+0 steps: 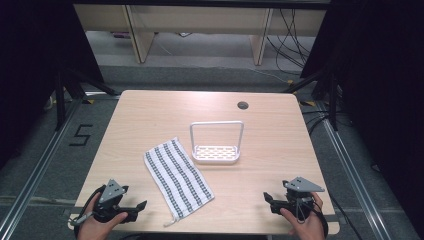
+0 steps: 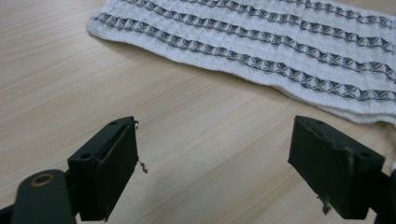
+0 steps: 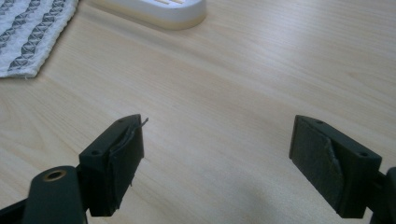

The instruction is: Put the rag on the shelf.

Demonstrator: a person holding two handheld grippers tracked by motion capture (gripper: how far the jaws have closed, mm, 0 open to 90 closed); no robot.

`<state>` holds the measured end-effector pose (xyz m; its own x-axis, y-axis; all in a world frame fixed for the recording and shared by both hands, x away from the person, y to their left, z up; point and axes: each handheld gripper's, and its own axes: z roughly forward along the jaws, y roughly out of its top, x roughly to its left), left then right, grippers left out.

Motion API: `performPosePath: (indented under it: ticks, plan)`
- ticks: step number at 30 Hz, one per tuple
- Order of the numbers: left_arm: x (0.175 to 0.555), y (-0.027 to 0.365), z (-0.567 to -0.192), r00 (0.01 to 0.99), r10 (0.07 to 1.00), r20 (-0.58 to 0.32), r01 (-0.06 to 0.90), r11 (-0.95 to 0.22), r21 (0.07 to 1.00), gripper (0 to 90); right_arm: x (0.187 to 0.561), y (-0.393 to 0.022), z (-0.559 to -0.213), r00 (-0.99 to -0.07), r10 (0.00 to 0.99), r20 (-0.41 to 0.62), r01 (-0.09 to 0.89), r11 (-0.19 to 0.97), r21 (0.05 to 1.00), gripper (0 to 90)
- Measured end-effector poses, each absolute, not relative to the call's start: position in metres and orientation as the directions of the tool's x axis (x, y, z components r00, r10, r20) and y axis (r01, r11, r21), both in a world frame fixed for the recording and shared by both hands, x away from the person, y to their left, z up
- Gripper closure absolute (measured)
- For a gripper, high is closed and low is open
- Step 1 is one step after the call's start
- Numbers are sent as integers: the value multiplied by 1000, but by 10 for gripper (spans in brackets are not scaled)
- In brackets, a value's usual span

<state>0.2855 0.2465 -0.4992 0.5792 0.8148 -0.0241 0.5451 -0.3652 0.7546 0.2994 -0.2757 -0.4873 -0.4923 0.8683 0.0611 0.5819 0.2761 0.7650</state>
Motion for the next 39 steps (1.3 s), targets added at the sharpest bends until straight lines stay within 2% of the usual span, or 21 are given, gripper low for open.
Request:
performPosePath:
  ticks: [5,7,9,11,12,15,16,17,21,24,31,39]
  plan:
    - [284,241,-499,599,801,-18,531,-380,757,148,302,-276,-488,-531,847,32,558,321,765,186]
    - [283,239,-499,605,796,-21,522,-376,766,148,300,-275,-487,-515,856,34,564,309,766,190]
    - [282,236,-498,615,788,-32,525,-379,762,148,302,-274,-487,-550,834,40,553,328,766,195]
    - [282,234,-497,630,776,-37,520,-386,762,148,301,-272,-486,-547,835,54,557,315,768,202]
    - [282,234,-497,630,776,-37,520,-386,762,148,300,-270,-486,-537,843,31,546,319,775,205]
    - [279,225,-499,641,767,-37,517,-395,760,149,299,-264,-484,-564,825,38,531,327,782,235]
    - [279,223,-499,643,764,-44,520,-394,758,149,297,-261,-483,-552,832,56,553,315,771,252]
    - [279,223,-499,653,756,-42,514,-402,758,150,298,-260,-482,-577,817,29,521,340,783,258]
    - [276,216,-499,669,742,-51,506,-404,762,150,296,-252,-480,-606,795,27,505,359,785,288]
    - [274,210,-499,677,734,-51,498,-406,767,151,295,-244,-479,-610,791,40,518,359,776,300]
    - [269,199,-499,694,717,-63,496,-413,763,158,298,-230,-479,-656,755,-2,471,412,780,312]
    - [267,192,-500,704,707,-71,491,-411,768,159,301,-213,-479,-696,718,15,462,431,775,322]
